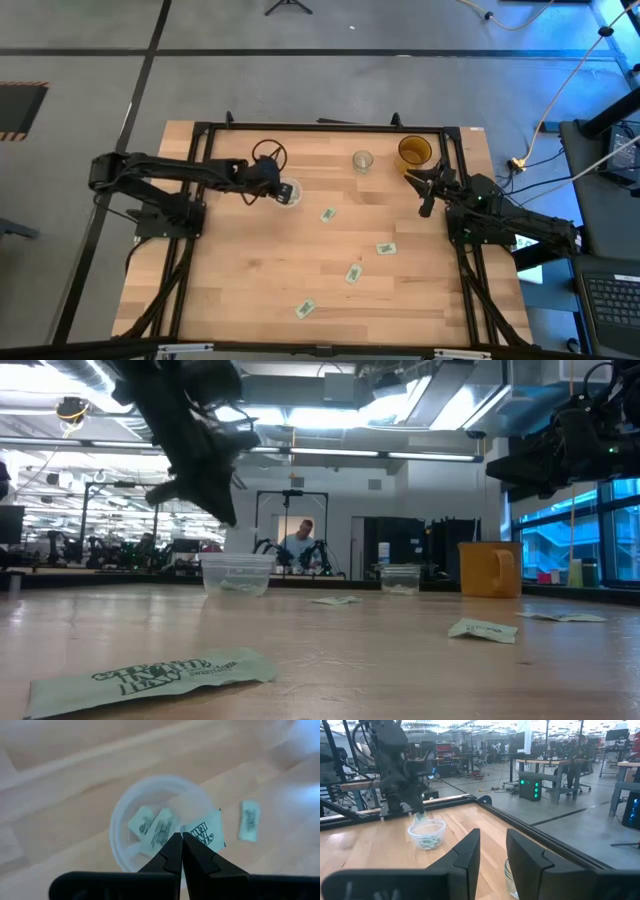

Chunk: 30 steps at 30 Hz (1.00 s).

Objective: Pick and place Stevia / Truvia into bins
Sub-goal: Put the stevia packet into the transparent container

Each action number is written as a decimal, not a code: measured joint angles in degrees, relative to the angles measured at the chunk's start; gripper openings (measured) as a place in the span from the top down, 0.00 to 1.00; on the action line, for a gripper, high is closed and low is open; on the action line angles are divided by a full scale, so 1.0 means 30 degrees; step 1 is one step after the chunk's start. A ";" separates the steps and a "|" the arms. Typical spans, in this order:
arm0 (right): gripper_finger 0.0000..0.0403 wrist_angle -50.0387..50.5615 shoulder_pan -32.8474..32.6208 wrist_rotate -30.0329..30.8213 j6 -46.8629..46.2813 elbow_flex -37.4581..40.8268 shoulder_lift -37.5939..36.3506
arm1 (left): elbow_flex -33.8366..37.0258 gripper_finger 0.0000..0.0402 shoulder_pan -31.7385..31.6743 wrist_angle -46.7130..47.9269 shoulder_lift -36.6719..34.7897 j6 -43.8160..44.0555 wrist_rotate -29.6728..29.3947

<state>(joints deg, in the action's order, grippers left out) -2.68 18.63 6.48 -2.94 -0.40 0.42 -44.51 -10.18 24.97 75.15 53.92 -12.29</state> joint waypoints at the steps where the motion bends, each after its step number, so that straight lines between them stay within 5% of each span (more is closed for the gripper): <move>1: 0.75 -0.0001 -0.0007 0.0000 -0.0007 0.0000 0.0001 | 0.0000 0.99 -0.0021 -0.0056 0.0331 0.0074 0.0070; 30: 0.75 0.0000 -0.0007 -0.0003 0.0060 0.0000 -0.0004 | 0.0000 0.99 -0.0043 -0.1486 0.2311 -0.0373 -0.1044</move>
<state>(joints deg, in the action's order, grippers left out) -2.68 18.61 6.47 -2.76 -0.40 0.41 -44.51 -10.31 20.51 82.08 52.80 -15.42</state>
